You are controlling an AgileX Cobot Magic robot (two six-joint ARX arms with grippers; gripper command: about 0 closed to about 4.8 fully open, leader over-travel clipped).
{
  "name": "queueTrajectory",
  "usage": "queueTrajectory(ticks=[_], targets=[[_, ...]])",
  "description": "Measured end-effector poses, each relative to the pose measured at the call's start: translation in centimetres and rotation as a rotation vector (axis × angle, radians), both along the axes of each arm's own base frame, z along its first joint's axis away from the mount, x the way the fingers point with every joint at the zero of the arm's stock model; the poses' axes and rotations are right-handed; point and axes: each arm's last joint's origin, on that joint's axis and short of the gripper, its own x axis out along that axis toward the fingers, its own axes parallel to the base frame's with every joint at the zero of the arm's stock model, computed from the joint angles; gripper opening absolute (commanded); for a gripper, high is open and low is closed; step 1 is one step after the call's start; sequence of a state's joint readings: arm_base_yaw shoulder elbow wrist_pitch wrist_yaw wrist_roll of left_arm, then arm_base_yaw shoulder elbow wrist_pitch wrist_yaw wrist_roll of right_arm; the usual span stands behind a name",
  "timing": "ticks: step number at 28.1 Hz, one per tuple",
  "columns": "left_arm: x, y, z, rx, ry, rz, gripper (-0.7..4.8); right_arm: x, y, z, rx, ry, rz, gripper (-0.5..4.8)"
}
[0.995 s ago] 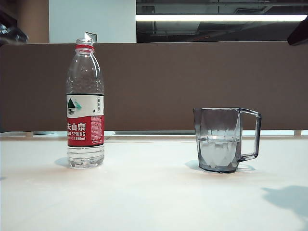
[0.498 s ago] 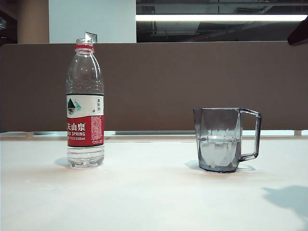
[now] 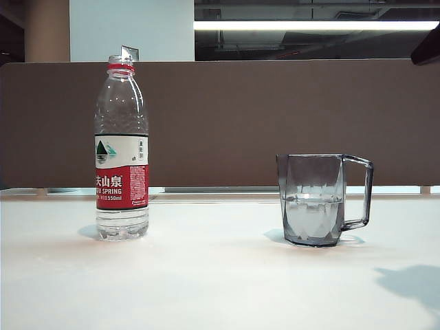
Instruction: Pick up the mineral water bottle with the left hand on the table and pour water into the mug until it's half full.
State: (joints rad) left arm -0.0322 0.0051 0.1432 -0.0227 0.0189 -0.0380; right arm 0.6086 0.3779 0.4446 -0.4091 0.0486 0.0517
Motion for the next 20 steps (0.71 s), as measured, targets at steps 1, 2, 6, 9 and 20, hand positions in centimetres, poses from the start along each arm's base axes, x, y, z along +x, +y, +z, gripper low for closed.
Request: queueTrajectory(ticks=[1,2,6,9,20], targets=[[0.0,0.2,0.0,0.000,0.004,0.021,-0.06,0.0,0.0,0.0,0.000,0.000,0.000,-0.04],[0.0,0.4,-0.1,0.000,0.006,0.040,-0.06,0.0,0.0,0.0,0.000,-0.001,0.000,-0.04],[0.1,0.9,-0.4,0.002,0.025,0.096,-0.06,0.0,0.0,0.0,0.000,0.000,0.000,-0.05],[0.4,0.9,-1.2,0.029,0.025,0.096,-0.06,0.0,0.0,0.0,0.000,0.000,0.000,-0.05],[1.1,0.6,-4.0,0.046,0.070,0.056,-0.06,0.0,0.0,0.0,0.000,0.000,0.000,-0.05]])
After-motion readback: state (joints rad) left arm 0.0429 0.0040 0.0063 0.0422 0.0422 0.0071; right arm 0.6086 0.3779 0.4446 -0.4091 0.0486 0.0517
